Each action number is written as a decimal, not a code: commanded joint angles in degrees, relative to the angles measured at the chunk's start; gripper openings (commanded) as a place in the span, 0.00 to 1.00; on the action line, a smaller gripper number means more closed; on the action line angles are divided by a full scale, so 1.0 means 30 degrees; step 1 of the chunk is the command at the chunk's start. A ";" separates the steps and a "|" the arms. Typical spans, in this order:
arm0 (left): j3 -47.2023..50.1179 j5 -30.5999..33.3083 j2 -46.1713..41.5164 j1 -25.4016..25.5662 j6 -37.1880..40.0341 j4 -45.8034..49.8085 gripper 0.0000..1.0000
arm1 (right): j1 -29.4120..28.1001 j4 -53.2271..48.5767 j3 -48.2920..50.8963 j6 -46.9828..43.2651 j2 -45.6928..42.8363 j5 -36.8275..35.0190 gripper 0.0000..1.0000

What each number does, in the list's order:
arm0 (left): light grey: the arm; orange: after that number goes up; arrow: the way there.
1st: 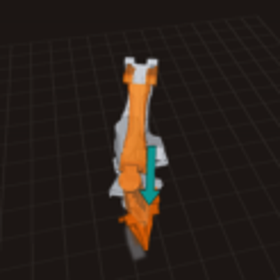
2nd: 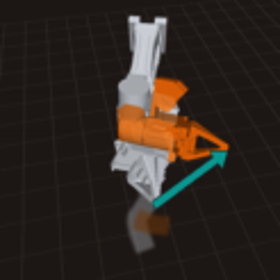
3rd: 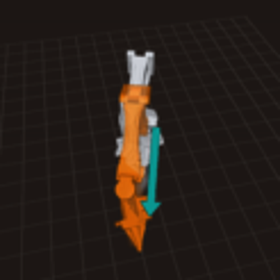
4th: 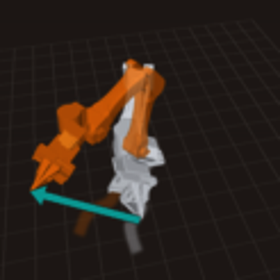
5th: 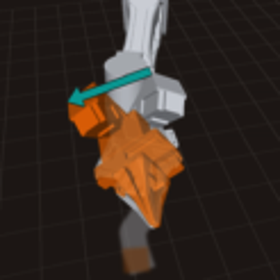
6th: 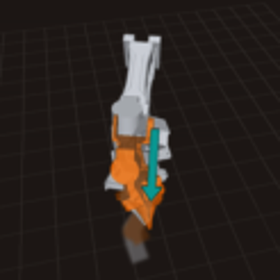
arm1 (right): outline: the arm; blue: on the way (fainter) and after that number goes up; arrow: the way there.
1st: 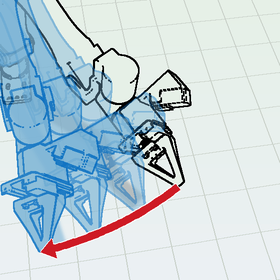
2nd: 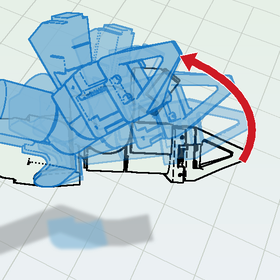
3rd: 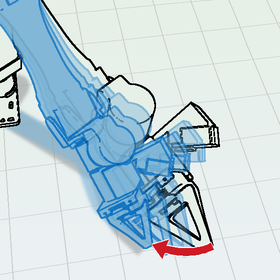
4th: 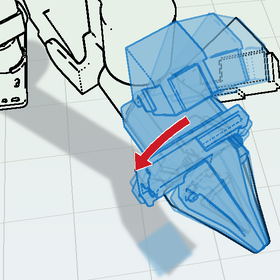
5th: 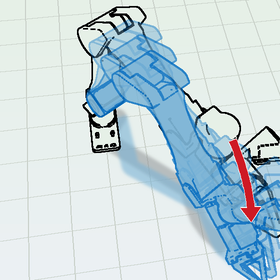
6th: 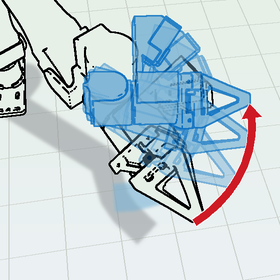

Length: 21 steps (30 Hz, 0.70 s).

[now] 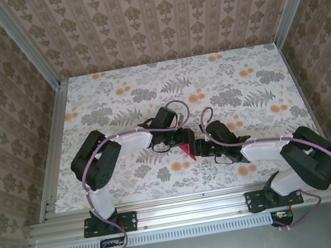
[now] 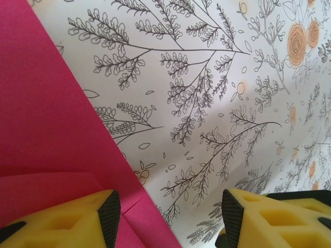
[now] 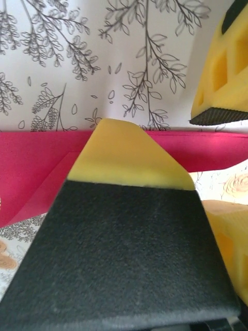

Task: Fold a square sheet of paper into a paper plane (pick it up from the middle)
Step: Fold the wing for the fifth time at the center of the table.

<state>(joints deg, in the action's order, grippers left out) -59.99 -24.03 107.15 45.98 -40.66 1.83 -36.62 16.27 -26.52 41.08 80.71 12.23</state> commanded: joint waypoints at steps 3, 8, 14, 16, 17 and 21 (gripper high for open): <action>-0.0834 -0.0314 -0.0562 -0.0173 0.0402 0.0329 0.57 | -0.0215 -0.1441 -0.1109 -0.2762 0.0256 -0.0213 0.51; -0.0849 -0.0368 -0.0561 -0.0153 0.0357 0.0316 0.57 | -0.0243 -0.0915 -0.1638 -0.2706 0.1496 0.0310 0.56; -0.0784 -0.0390 -0.0547 -0.0179 0.0371 0.0329 0.57 | -0.0305 -0.0943 -0.2115 -0.3012 0.2500 0.0435 0.59; -0.0817 -0.0383 -0.0496 -0.0201 0.0342 0.0277 0.57 | -0.0332 -0.1121 -0.2253 -0.3137 0.2726 0.0494 0.57; -0.0840 -0.0425 -0.0492 -0.0165 0.0357 0.0289 0.57 | -0.0354 -0.1204 -0.2319 -0.3203 0.2841 0.0521 0.56; -0.0899 -0.0456 -0.0466 -0.0181 0.0368 0.0293 0.57 | -0.0390 -0.1479 -0.2508 -0.3336 0.3167 0.0494 0.49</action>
<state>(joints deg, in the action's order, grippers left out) -61.39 -24.23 107.09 45.60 -40.62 2.44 -37.28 13.82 -32.45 32.71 89.01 12.75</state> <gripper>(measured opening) 0.572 0.497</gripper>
